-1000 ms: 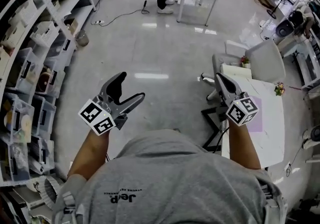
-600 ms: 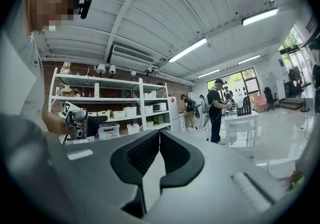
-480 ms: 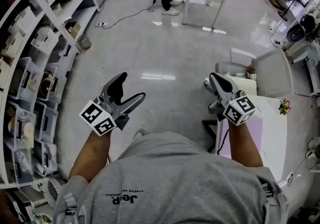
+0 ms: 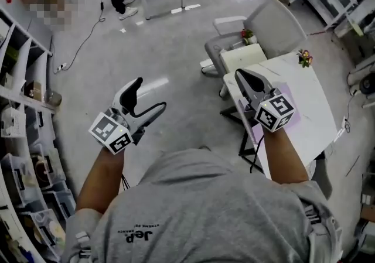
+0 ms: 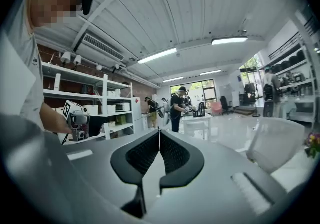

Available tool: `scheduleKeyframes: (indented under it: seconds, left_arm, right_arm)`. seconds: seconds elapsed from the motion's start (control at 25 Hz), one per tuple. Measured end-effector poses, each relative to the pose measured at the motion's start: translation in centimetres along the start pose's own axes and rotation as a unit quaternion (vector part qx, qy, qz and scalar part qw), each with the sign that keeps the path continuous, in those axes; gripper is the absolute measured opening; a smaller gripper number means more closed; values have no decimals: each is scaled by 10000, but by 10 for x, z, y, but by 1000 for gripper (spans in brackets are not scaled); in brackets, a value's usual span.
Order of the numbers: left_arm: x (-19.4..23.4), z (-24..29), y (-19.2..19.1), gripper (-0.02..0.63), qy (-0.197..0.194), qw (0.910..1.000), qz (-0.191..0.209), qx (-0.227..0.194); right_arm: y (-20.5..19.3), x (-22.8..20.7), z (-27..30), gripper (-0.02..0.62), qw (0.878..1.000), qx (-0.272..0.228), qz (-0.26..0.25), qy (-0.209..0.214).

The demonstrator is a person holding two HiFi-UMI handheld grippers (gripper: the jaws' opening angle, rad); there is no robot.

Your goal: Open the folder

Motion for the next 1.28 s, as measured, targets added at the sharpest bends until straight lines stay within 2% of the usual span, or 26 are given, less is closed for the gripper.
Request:
scheduleKeyframes:
  seconds: [0.12, 0.24, 0.32, 0.48, 0.6, 0.76, 0.84, 1.04, 1.2, 1.28]
  left_arm:
    - [-12, 58, -24, 471, -686, 9966, 88, 450]
    - [-36, 115, -55, 471, -1355, 9868, 242, 855]
    - [-57, 149, -78, 471, -1816, 9758, 376, 1161]
    - [-106, 207, -131, 471, -2585, 9465, 740, 1783]
    - [-146, 239, -173, 471, -3082, 9185, 1177, 2181]
    - [-195, 265, -230, 471, -3746, 8666, 1819, 2751]
    - [-211, 275, -257, 471, -3956, 8437, 2108, 2953]
    - [-232, 295, -316, 471, -4248, 7950, 2692, 3391]
    - [-237, 307, -357, 471, -4443, 7533, 3309, 3546]
    - [-237, 313, -374, 470, -4496, 7364, 3560, 3589]
  right_arm:
    - [-17, -20, -50, 5, 9977, 185, 70, -651]
    - [-37, -38, -105, 6, 9912, 350, 160, -1264]
    - [-48, -45, -143, 6, 9850, 473, 217, -1643]
    - [-72, -53, -215, 5, 9705, 669, 340, -2291]
    - [-91, -58, -264, 6, 9589, 751, 470, -2696]
    - [-120, -56, -319, 5, 9407, 847, 729, -3202]
    - [-134, -58, -338, 5, 9350, 886, 813, -3337]
    - [-184, -53, -358, 5, 9292, 1181, 935, -3374]
    - [-237, -40, -352, 5, 9270, 1513, 1209, -3212]
    - [-260, -34, -345, 5, 9267, 1616, 1346, -3114]
Point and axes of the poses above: the fingertips, and each gripper's own axes: z forward along the fingers, x to its left, y out of its top, the point moved 5 cm from there along -z, backward along the fingers, and after that the axes turned 14 degrees about -z, right-handed, at the moved point
